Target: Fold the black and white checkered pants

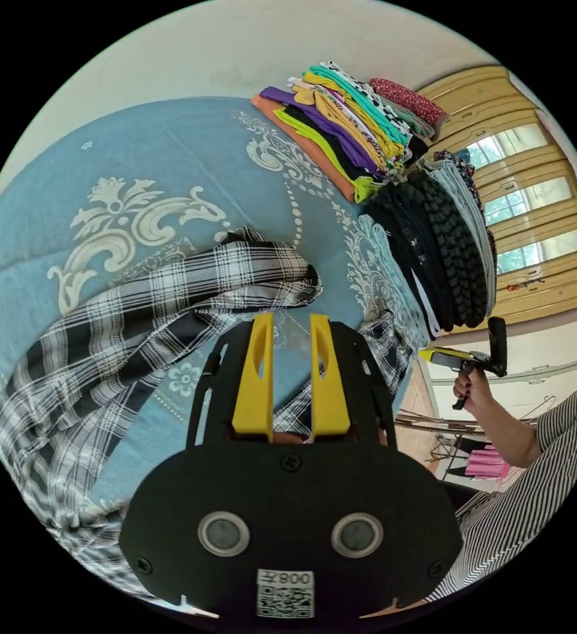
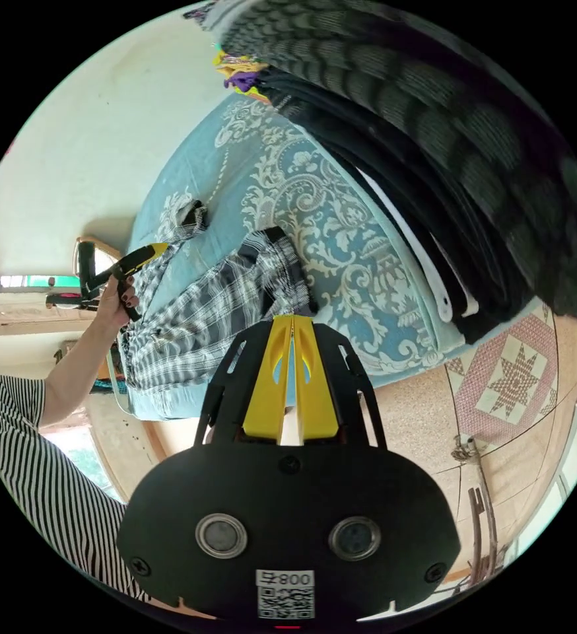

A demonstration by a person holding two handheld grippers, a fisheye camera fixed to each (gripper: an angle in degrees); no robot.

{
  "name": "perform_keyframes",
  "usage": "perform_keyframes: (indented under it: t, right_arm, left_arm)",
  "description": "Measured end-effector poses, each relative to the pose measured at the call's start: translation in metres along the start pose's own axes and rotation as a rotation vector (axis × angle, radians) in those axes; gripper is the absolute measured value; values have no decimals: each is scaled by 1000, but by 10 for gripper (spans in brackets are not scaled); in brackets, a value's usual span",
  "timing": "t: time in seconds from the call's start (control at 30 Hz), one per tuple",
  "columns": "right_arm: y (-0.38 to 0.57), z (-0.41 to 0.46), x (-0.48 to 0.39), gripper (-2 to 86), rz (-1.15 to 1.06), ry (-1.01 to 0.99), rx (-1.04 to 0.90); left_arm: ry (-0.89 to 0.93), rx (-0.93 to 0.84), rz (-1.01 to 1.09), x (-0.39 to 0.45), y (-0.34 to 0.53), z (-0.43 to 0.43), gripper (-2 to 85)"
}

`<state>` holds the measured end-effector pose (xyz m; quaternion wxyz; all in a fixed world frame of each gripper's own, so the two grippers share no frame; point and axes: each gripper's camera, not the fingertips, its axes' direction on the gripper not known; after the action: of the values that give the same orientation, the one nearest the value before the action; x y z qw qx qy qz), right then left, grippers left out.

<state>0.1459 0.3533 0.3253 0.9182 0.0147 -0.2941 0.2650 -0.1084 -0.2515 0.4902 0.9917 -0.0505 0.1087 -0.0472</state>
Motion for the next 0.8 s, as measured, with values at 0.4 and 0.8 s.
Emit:
perform_keyframes:
  t: [0.4,0.8]
  right_arm:
    - [-205,50,-160,57,-434,-124,-29]
    - [-324,119,-264,60,-556,-50,-306]
  left_arm:
    - [427,184,-367,-79,17,-25,10]
    - [504,207,-329,-86,39,-84,1]
